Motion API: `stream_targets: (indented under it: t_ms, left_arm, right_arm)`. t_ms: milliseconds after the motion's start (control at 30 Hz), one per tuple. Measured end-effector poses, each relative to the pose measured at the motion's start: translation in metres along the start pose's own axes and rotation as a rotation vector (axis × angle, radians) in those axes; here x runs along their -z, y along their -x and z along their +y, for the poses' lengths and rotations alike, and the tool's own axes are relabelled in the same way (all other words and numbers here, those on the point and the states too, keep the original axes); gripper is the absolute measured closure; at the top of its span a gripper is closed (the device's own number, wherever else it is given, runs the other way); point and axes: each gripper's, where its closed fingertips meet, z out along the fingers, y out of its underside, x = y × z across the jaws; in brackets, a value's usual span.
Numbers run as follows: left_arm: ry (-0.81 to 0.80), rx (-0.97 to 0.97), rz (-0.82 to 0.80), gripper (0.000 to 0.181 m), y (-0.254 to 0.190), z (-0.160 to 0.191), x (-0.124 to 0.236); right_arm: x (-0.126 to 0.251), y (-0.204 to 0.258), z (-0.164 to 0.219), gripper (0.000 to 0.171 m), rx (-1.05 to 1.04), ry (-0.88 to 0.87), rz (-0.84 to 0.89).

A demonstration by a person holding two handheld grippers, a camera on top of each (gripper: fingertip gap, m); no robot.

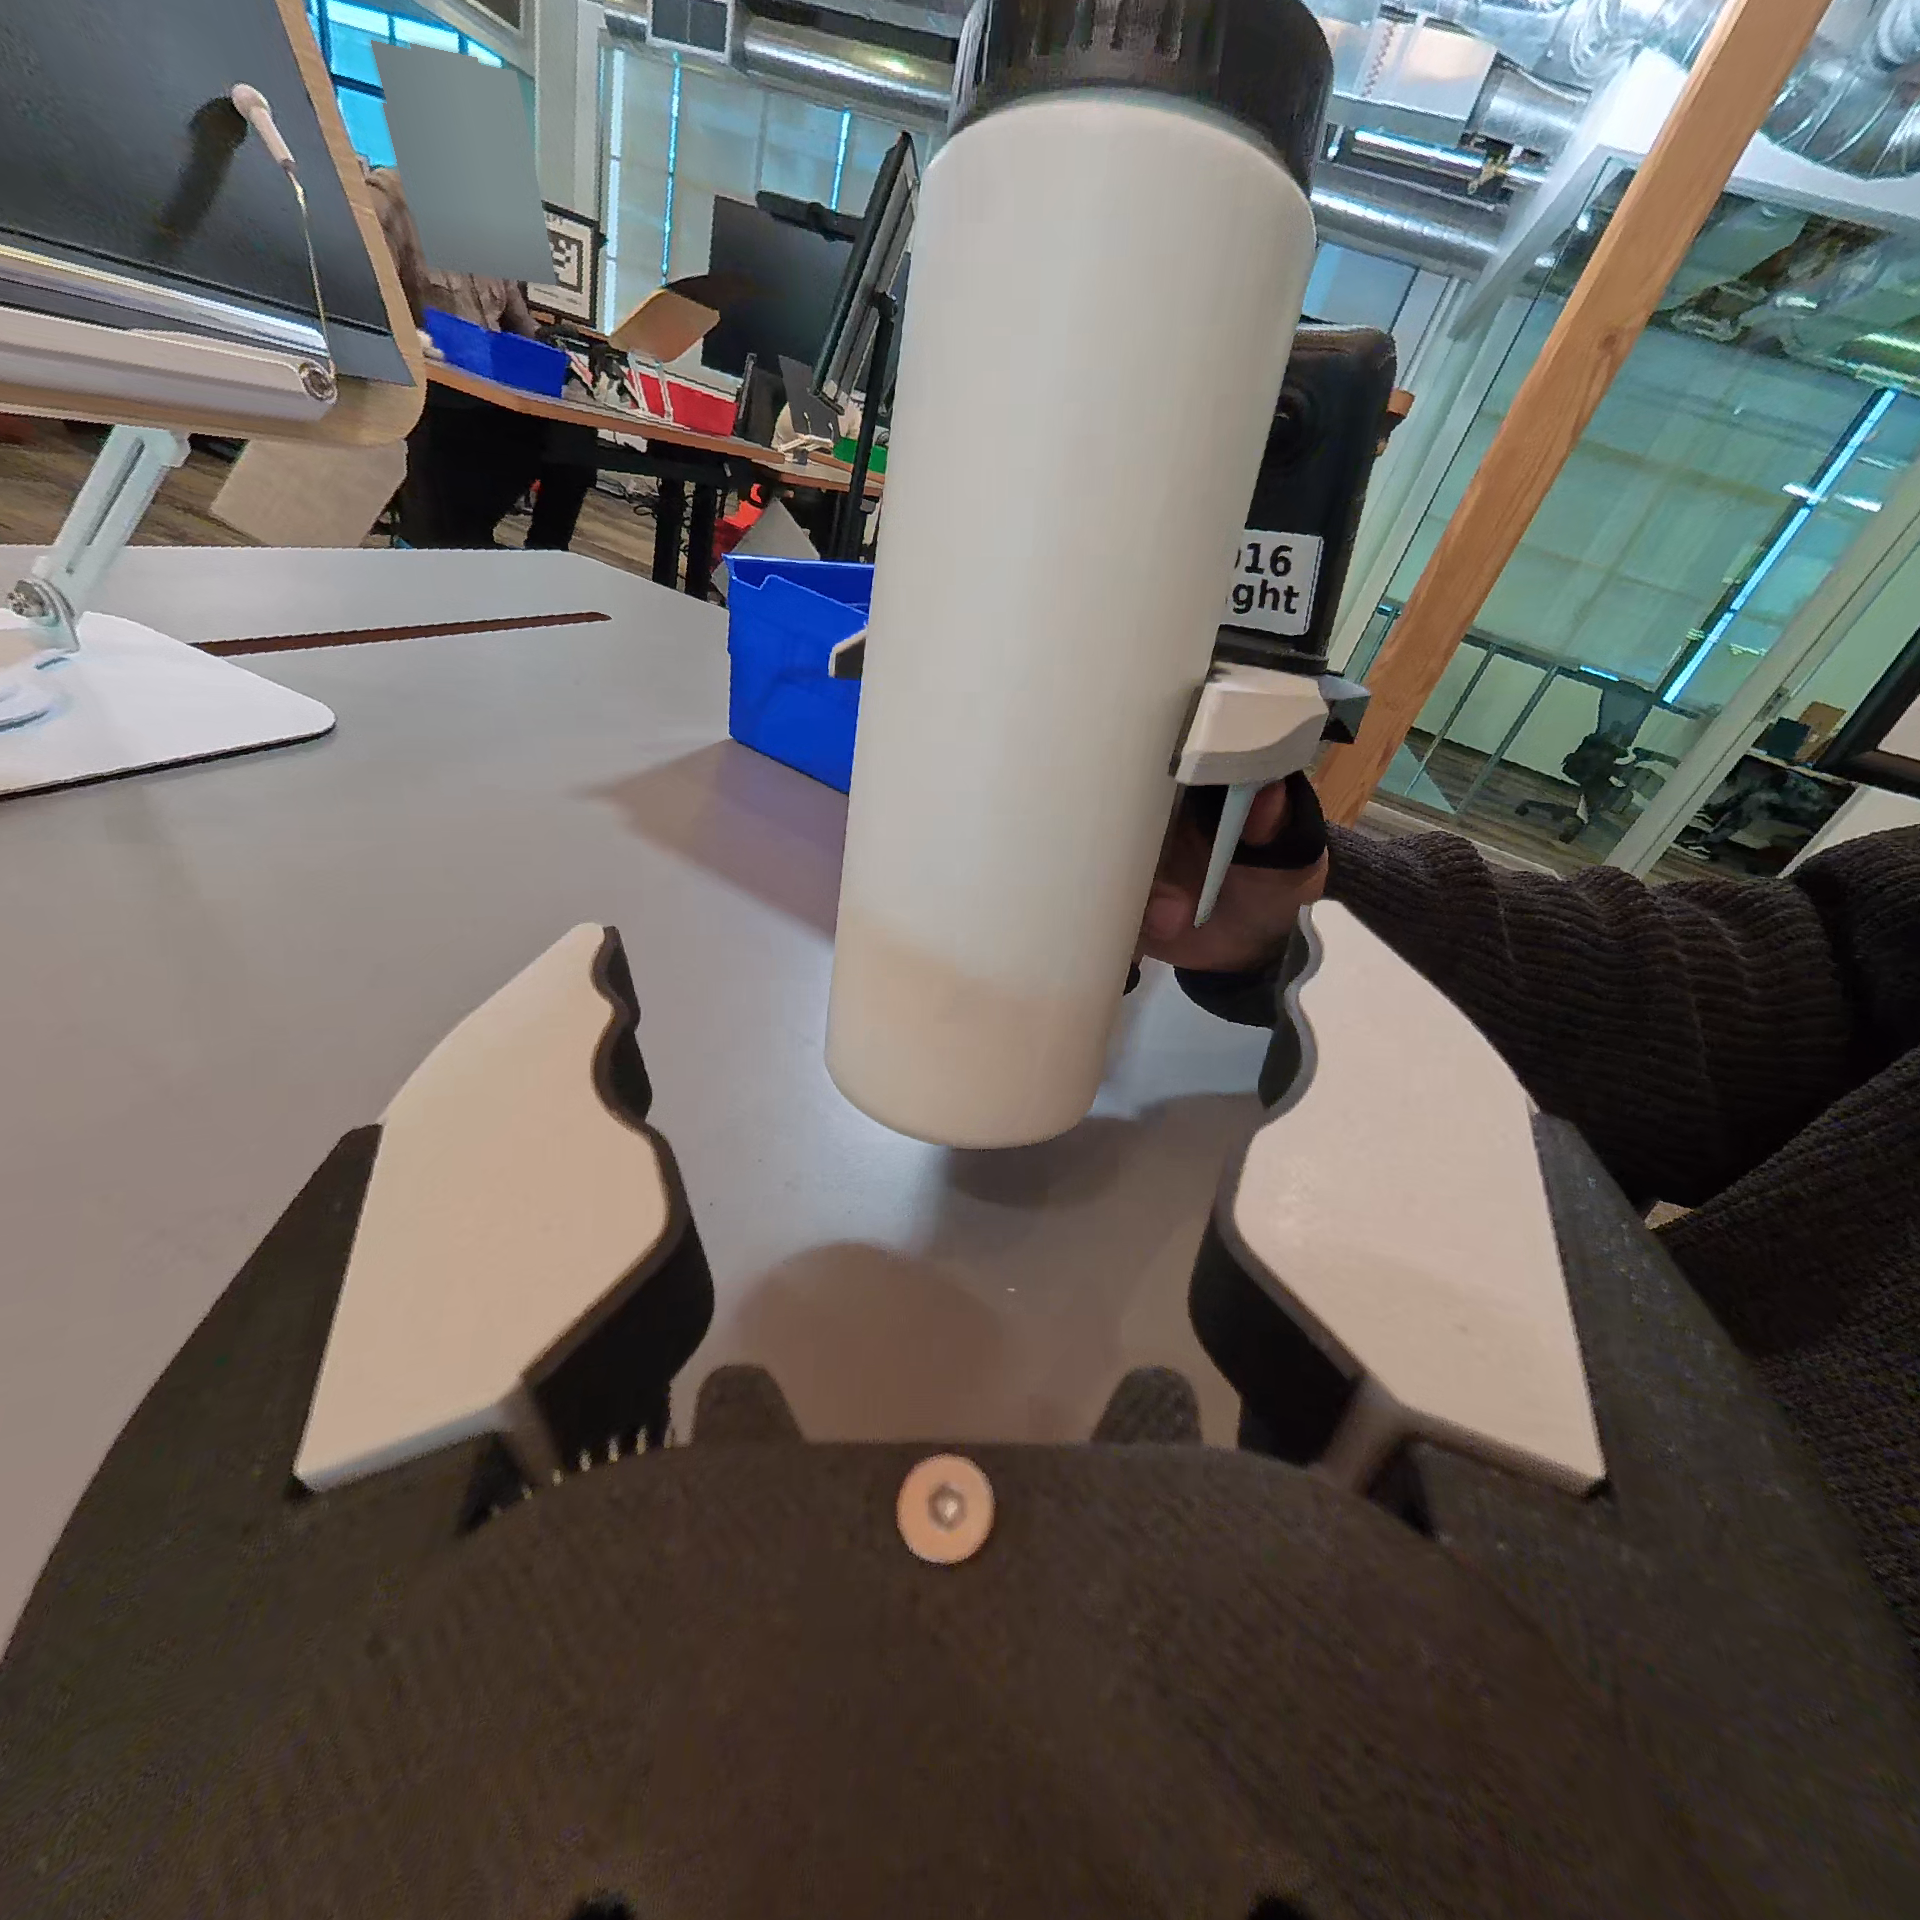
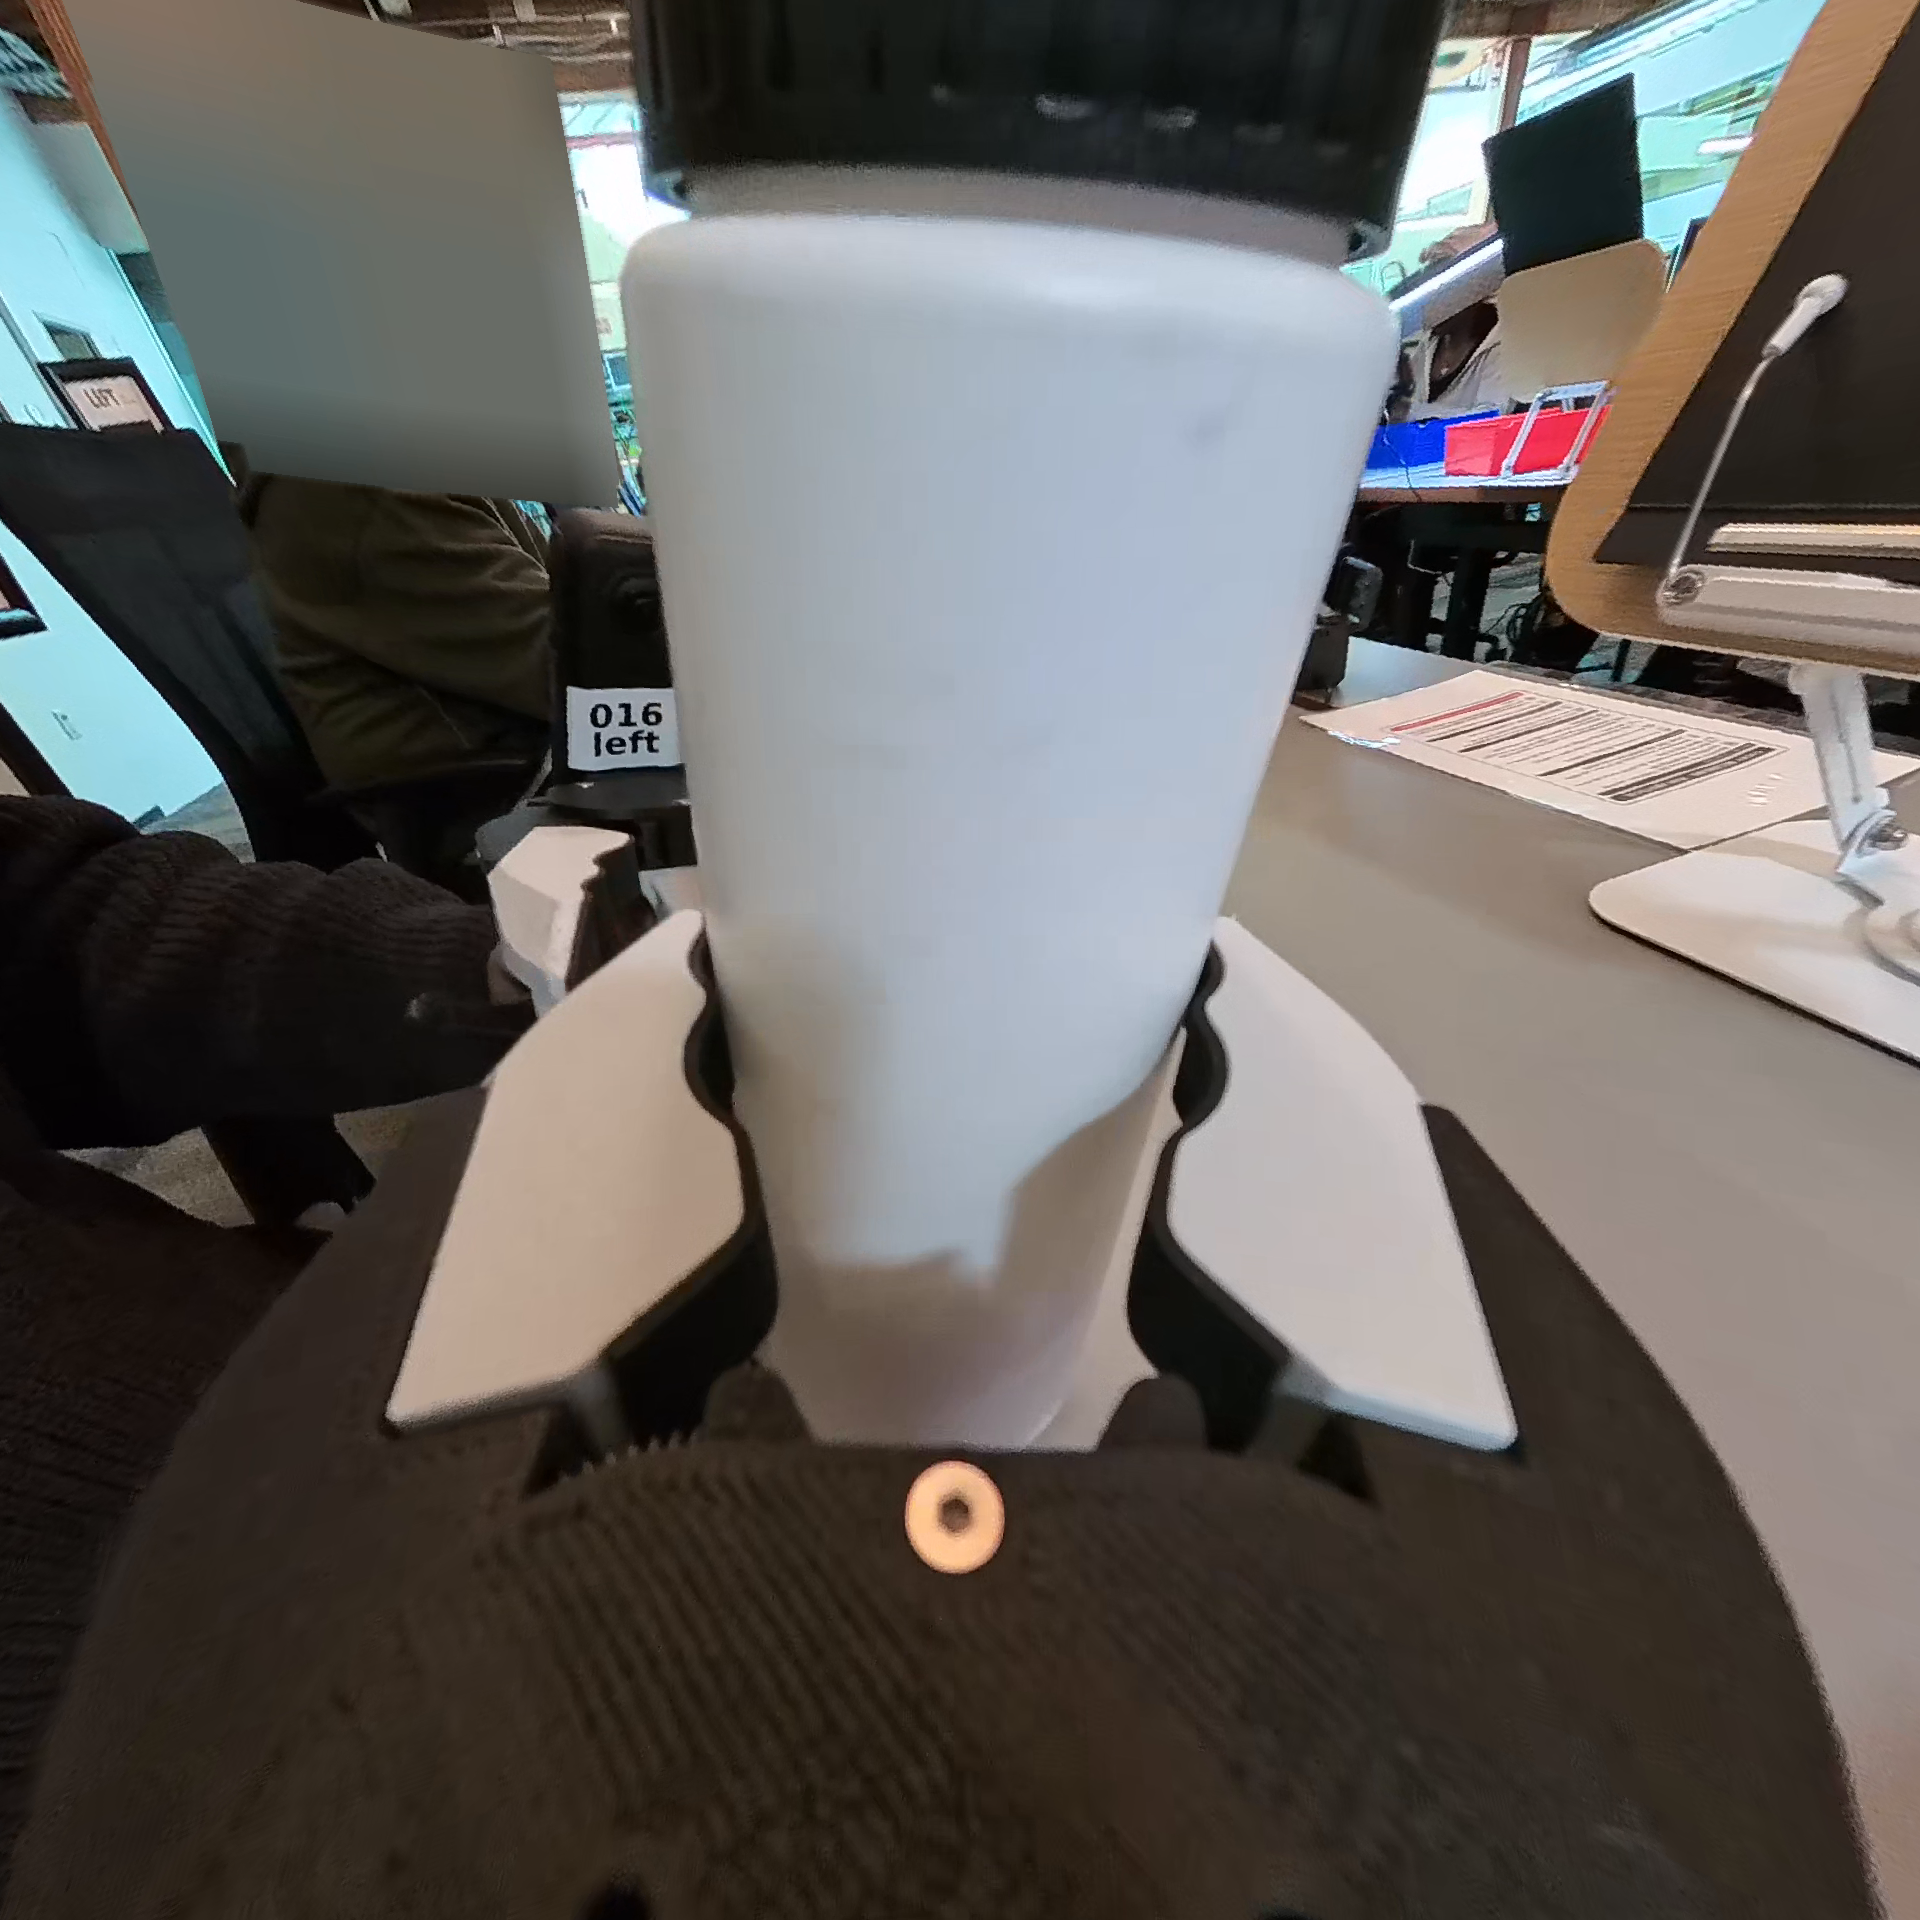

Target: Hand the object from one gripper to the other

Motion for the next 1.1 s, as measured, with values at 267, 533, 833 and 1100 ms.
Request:
stream_targets:
  t_ms: [267,533,833,1100]
  left_arm:
    - [-0.024,0.001,-0.002,0.062,0.0,-0.005,0.002]
    - [-0.207,-0.023,0.012,0.097,-0.025,-0.102,0.021]
    - [0.068,-0.211,0.013,0.126,-0.044,-0.131,-0.019]
    - [0.151,-0.284,-0.025,0.156,-0.042,-0.119,-0.023]
  right_arm:
    - [-0.005,0.004,0.009,0.085,0.065,0.061,0.009]
    - [-0.012,0.009,0.019,0.085,0.141,0.126,0.023]
    - [-0.019,0.022,0.02,0.085,0.2,0.149,0.015]
    - [-0.019,0.021,0.023,0.085,0.222,0.163,0.026]
